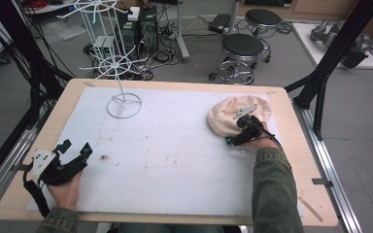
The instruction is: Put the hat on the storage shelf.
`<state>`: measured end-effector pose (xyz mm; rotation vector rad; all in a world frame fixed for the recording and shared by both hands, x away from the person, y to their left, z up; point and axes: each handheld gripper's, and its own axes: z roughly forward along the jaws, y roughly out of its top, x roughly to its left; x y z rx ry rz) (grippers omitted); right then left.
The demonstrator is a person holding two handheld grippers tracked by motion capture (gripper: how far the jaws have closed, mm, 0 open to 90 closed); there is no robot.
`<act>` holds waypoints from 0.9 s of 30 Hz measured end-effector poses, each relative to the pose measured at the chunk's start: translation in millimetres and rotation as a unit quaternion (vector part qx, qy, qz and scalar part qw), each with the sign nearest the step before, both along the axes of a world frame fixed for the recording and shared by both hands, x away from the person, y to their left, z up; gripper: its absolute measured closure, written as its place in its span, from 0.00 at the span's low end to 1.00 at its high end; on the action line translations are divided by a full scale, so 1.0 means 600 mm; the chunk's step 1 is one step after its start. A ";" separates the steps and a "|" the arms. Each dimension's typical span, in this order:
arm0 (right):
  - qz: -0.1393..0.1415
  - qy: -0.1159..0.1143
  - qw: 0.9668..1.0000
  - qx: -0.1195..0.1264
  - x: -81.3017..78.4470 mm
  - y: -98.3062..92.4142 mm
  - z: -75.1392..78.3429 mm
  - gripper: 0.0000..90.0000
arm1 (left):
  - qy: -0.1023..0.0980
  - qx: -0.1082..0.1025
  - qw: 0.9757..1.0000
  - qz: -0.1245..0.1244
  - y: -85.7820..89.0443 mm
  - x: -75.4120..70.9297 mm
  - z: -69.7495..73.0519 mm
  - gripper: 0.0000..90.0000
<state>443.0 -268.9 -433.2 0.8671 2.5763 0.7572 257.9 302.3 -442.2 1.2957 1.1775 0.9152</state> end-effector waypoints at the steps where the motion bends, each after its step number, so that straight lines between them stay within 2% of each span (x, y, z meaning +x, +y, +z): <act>1: -0.004 0.003 1.000 0.002 0.001 0.000 -0.001 0.17 | 0.000 0.000 1.000 -0.001 0.000 0.000 0.000 0.29; 5: -0.034 0.043 0.998 0.036 0.003 -0.007 -0.003 0.25 | 0.001 -0.007 1.000 -0.002 0.000 0.000 -0.001 0.29; 6: -0.040 0.046 0.998 0.035 0.003 -0.008 -0.001 0.27 | 0.002 -0.015 1.000 -0.004 0.000 0.000 -0.001 0.29; 8: -0.051 0.048 0.997 0.033 0.001 -0.002 0.001 0.31 | 0.002 -0.016 1.000 -0.003 0.001 0.000 -0.001 0.29; 12: -0.056 0.051 0.997 0.024 -0.004 0.003 0.008 0.43 | 0.002 -0.017 1.000 -0.003 0.000 0.001 -0.001 0.29; 15: -0.049 0.044 0.998 0.020 -0.008 0.004 0.015 0.53 | 0.002 -0.018 1.000 -0.004 -0.002 0.002 -0.002 0.29; 17: -0.043 0.037 0.998 0.027 -0.013 0.002 0.023 0.63 | 0.003 -0.017 1.000 -0.006 -0.003 0.003 -0.002 0.29; 19: -0.037 0.030 0.998 0.030 -0.015 0.000 0.026 0.66 | 0.003 -0.016 1.000 -0.007 -0.004 0.004 -0.002 0.29; 22: -0.016 0.019 0.999 0.042 -0.025 -0.002 0.032 0.77 | 0.003 -0.016 1.000 -0.008 -0.006 0.005 -0.002 0.29; 27: 0.000 0.009 0.999 0.041 -0.033 0.003 0.033 0.82 | 0.004 -0.015 1.000 -0.009 -0.006 0.006 -0.002 0.29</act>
